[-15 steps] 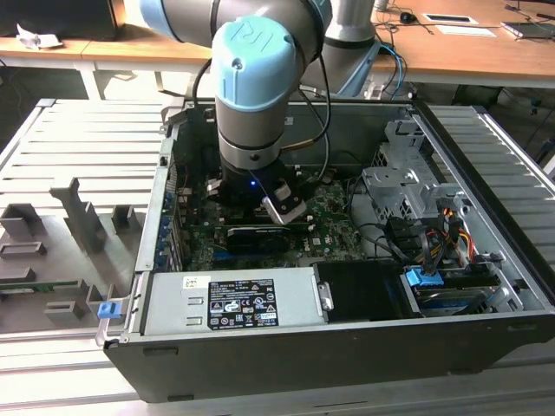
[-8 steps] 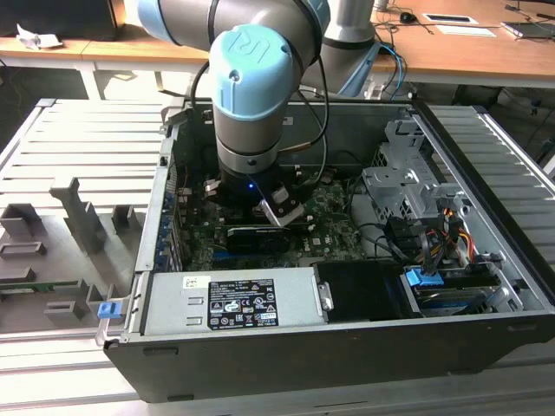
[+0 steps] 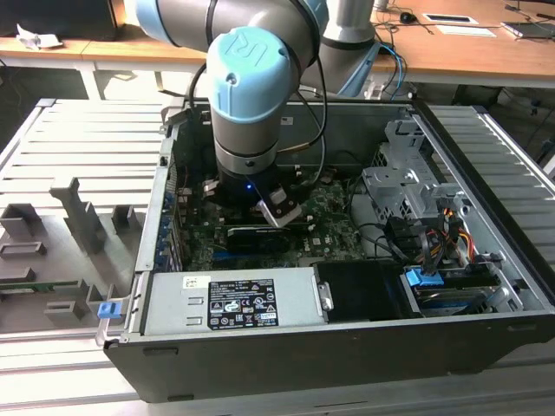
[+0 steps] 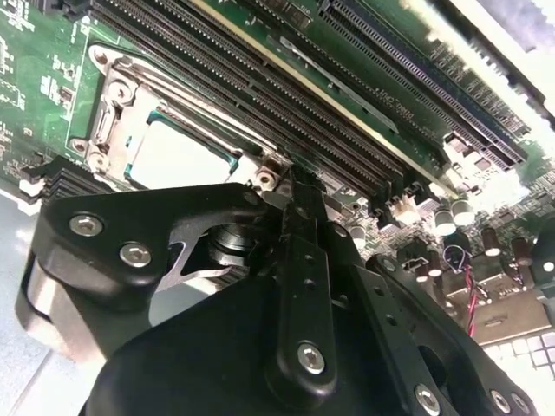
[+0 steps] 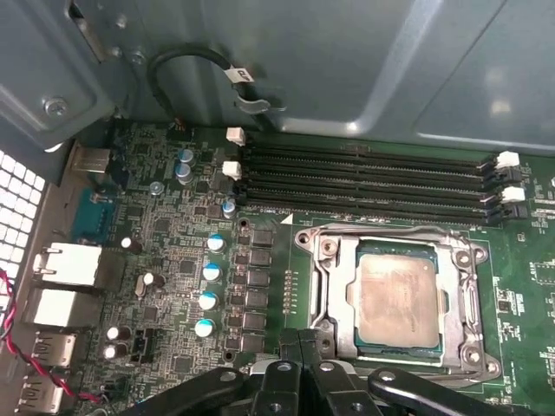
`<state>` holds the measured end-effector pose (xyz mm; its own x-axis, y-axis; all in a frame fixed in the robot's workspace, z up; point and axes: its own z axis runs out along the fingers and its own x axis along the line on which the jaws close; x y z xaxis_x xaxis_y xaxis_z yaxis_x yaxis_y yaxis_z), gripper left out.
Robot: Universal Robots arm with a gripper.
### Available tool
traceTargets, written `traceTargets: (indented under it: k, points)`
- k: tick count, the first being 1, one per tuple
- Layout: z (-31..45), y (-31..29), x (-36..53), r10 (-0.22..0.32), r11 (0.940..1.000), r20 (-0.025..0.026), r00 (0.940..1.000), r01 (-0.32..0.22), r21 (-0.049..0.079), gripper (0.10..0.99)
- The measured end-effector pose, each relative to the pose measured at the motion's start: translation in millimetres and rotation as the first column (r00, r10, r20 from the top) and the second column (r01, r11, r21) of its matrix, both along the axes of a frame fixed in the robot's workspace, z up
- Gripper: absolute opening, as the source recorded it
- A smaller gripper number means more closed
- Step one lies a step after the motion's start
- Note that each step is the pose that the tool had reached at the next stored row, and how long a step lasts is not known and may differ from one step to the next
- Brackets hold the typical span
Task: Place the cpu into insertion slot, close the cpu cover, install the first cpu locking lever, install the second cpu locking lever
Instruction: 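Install the second cpu locking lever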
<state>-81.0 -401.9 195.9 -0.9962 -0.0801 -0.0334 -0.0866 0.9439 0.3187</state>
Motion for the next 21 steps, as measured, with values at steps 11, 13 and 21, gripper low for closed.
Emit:
traceTargets:
  k: [11,13,21]
  points:
    - [22.6,0.0,-0.6,0.000,1.0000,-0.0002,1.0000,0.000,0.000,0.106]
    - [26.8,0.0,-0.6,0.000,1.0000,-0.0002,1.0000,0.000,0.000,0.106]
    - [35.5,0.0,-0.8,0.000,1.0000,-0.0001,1.0000,0.000,0.000,0.106]
